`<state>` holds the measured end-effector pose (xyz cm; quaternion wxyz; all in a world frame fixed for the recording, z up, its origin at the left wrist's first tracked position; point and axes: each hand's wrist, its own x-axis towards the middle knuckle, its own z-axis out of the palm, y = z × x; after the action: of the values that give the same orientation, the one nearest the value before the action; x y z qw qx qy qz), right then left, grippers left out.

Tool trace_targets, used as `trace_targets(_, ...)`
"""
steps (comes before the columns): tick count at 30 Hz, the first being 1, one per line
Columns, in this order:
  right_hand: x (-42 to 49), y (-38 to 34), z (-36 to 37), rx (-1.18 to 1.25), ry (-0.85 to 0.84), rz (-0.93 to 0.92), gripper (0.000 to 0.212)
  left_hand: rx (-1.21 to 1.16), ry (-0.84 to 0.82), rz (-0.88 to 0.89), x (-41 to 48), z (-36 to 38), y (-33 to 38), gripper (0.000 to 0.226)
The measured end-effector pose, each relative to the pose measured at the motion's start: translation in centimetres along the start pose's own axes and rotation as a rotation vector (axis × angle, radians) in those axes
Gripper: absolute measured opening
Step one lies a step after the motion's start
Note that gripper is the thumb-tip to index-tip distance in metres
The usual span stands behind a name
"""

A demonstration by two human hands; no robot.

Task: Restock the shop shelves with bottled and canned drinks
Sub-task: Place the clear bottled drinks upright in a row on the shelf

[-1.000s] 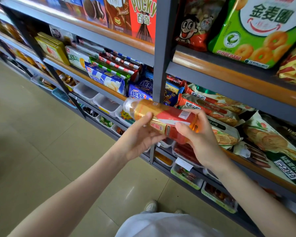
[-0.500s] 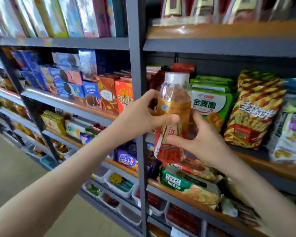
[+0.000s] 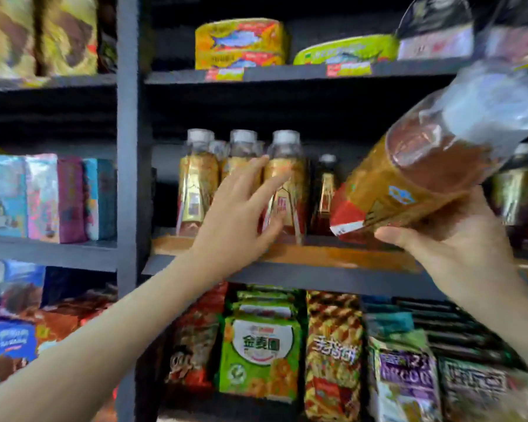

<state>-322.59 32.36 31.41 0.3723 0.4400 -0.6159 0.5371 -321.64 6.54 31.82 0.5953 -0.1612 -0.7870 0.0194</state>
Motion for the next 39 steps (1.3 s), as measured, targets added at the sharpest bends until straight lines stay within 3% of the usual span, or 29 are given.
trace_targets(4, 2.6, 2.7, -1.6, -0.121, -0.058, 0.114, 0.078, 0.149, -0.064, 0.045, 2.4, 3.0, -0.9, 0.059)
trace_targets(10, 6.0, 5.4, -1.8, -0.327, -0.337, 0.339, 0.085, 0.16, -0.128, -0.026, 3.1, 4.8, -1.7, 0.07)
trace_targets(17, 11.4, 10.4, 2.0, -0.104, -0.475, 0.815, 0.064, 0.169, -0.109, -0.004, 2.9, 5.0, -2.0, 0.069)
trace_targets(19, 12.0, 12.3, 3.1, -0.071, -0.479, 0.896, 0.069, 0.163, -0.09, -0.02, 2.7, 4.8, -2.0, 0.067)
trace_targets(26, 13.8, 15.0, 5.4, -0.268, -0.443, 0.872, 0.113, 0.169, -0.024, -0.022, 2.5, 5.1, -2.5, 0.065)
trace_targets(30, 14.7, 15.0, 5.4, -0.244, -0.483, 0.899, 0.105, 0.202, -0.018, -0.006, 2.6, 5.1, -2.3, 0.065)
trace_targets(35, 14.7, 15.6, 5.1, -0.167, -0.599, 0.938, 0.068, 0.214, 0.012, 0.043, 2.6, 4.9, -2.1, 0.062)
trace_targets(39, 15.2, 17.0, 6.1, -0.084, -0.568, 0.911, 0.096, 0.19, 0.003, 0.037, 2.5, 5.0, -1.8, 0.061)
